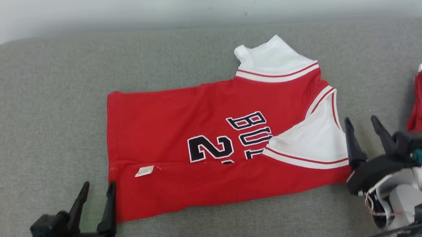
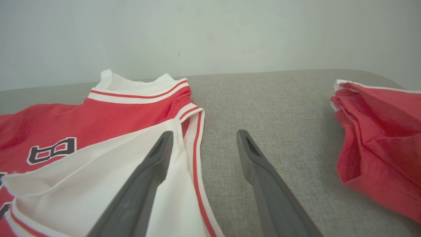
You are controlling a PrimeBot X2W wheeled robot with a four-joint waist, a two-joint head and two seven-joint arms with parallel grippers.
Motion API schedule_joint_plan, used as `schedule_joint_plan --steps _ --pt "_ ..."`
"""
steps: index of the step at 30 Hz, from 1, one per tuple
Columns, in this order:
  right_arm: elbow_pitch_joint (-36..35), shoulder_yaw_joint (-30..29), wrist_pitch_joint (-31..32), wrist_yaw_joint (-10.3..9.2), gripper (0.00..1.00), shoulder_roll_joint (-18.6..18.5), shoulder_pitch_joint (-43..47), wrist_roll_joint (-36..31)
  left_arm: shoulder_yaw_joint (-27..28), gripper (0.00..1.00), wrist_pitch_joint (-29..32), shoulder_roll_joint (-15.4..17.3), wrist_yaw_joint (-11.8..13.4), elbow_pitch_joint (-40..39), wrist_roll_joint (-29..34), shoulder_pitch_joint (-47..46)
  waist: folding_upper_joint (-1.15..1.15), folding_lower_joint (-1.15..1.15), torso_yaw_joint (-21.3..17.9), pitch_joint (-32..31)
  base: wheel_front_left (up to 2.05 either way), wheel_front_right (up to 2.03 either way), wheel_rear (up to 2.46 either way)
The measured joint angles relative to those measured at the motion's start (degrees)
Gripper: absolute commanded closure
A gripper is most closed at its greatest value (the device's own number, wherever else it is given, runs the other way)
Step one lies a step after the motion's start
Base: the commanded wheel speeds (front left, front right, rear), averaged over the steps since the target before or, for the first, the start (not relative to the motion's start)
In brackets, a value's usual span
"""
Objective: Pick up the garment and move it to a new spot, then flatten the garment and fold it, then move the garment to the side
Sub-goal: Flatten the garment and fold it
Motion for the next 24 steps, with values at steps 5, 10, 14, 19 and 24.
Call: schedule_joint_plan --steps 5,10,14,19,24 --pt "-2.48 0.75 0.0 0.0 0.0 0.59 4.49 -0.49 4.5 0.0 0.0 -1.81 0.0 -2.16 4.13 4.2 0.0 0.0 -0.25 -2.38 0.0 0.0 0.0" --pt "-4.77 4.81 0.0 0.0 0.0 1.08 8.18 -0.66 6.19 0.0 0.0 -3.53 0.01 -3.69 5.77 7.93 0.0 -0.01 -0.4 -4.5 0.0 0.0 0.0" --pt "-5.16 7.35 0.0 0.0 0.0 1.42 9.11 -0.47 5.88 0.0 0.0 -4.25 0.01 -3.9 5.95 9.36 0.0 -0.01 0.46 -5.31 0.0 0.0 0.0" --pt "-3.44 8.82 0.0 0.0 0.0 1.77 9.17 0.35 5.54 0.0 0.0 -4.58 0.0 -4.28 5.91 9.49 0.0 0.0 2.52 -5.71 0.0 0.0 0.0" --pt "-0.9 9.15 0.0 0.0 0.0 2.25 7.76 0.53 5.11 0.0 0.0 -4.74 0.0 -4.39 5.69 10.01 0.0 0.0 5.0 -5.95 0.0 0.0 0.0"
